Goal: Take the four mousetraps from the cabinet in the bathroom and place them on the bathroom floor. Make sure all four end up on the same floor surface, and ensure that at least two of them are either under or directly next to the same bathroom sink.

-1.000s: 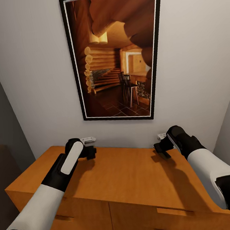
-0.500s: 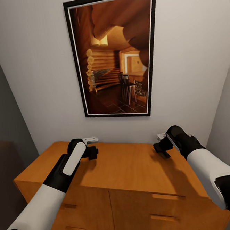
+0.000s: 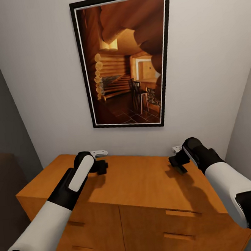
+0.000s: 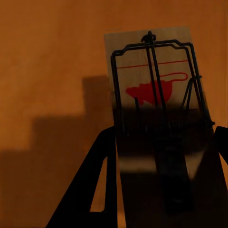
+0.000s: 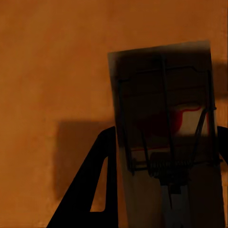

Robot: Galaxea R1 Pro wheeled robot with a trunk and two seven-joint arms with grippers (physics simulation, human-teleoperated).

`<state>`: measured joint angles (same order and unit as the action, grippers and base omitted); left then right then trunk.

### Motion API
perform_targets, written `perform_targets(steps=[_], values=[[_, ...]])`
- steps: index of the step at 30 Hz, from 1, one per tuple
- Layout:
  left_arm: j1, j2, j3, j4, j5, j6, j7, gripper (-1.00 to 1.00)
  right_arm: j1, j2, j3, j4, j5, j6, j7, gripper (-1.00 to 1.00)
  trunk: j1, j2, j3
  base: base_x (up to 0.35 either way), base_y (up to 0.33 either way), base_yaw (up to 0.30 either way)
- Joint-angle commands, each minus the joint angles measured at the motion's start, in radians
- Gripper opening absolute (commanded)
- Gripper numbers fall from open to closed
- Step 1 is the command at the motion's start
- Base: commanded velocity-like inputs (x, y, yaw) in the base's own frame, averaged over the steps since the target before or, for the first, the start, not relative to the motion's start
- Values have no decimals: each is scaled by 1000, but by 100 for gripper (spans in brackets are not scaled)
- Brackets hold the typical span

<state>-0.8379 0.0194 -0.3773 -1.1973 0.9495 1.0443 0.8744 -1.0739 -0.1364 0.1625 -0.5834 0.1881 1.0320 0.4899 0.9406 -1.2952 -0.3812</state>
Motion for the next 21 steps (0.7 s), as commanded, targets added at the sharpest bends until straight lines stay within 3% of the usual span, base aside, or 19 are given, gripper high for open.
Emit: perform_targets(steps=[1, 4, 13, 18, 21], values=[[-1, 2, -3, 0, 8, 3, -6, -100, -1, -10, 4, 2, 5, -28, -16, -100, 0, -1, -1, 0, 0, 0], [-1, 2, -4, -1, 4, 3, -70, -100, -1, -31, 2, 6, -2, -89, -35, -100, 0, -1, -1, 0, 0, 0], [-1, -1, -21, -5, 0, 2, -71, -100, -1, -35, -2, 58, -4, -119, -43, -100, 0, -1, -1, -154, 144, 0], [-1, 0, -29, -4, 3, 2, -71, -100, -1, -37, -91, 61, -2, -121, -38, -100, 0, -1, -1, -265, 191, 0], [-1, 2, -30, -4, 1, 1, -71, -100, -1, -36, -134, 14, 4, -123, -38, -100, 0, -1, -1, -293, 170, 0]])
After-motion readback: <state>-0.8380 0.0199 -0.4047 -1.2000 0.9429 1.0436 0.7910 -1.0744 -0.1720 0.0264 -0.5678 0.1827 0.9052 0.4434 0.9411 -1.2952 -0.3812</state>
